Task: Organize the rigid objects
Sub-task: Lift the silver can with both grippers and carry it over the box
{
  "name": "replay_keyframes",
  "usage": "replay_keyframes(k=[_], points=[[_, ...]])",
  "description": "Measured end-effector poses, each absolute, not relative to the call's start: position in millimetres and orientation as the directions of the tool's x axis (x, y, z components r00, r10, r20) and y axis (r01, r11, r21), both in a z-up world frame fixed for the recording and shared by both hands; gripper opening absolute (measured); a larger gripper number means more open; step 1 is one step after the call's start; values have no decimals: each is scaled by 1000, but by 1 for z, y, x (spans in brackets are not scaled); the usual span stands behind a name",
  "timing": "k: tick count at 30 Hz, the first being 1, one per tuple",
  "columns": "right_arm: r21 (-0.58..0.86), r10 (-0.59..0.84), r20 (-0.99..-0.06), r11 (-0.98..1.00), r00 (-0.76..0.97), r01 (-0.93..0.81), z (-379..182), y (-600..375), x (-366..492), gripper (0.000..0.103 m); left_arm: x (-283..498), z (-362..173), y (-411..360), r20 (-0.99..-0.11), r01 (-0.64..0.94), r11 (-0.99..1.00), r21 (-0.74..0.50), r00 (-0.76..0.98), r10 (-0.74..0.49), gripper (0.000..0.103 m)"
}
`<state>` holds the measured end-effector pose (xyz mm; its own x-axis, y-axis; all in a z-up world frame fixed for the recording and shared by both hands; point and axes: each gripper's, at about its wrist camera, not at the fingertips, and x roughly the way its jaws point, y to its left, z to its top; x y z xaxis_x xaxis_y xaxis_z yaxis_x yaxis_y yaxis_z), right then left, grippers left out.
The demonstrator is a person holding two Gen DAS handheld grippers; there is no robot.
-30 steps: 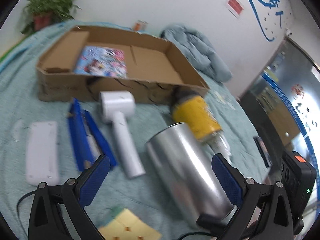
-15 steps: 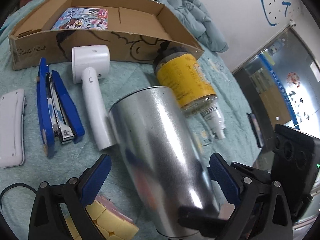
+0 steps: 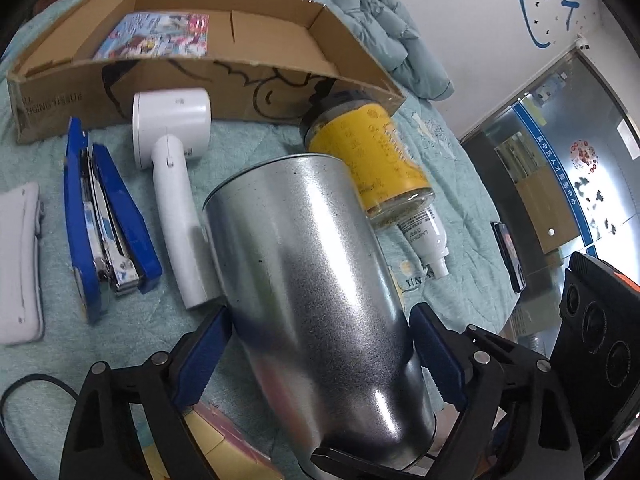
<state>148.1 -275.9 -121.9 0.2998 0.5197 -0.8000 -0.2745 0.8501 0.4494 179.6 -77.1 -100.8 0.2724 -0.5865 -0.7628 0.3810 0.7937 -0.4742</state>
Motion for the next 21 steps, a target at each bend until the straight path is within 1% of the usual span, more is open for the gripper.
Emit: replay_keyframes(k=[3,8,21], points=[[460,528,-774,848,349,-263,-112,-280,147,84,175,-79,-76,-746,403,798,-449,323,-582,87],[418,511,-743,858,431,-298,-85,-278,152,84,179,-41,-75,-706,450,799,-399,404,-581,87],[351,500,-656,865,566,-358,-32,-286,192,84,220,35,-74,-626,498,799,-338,515,-586,86]])
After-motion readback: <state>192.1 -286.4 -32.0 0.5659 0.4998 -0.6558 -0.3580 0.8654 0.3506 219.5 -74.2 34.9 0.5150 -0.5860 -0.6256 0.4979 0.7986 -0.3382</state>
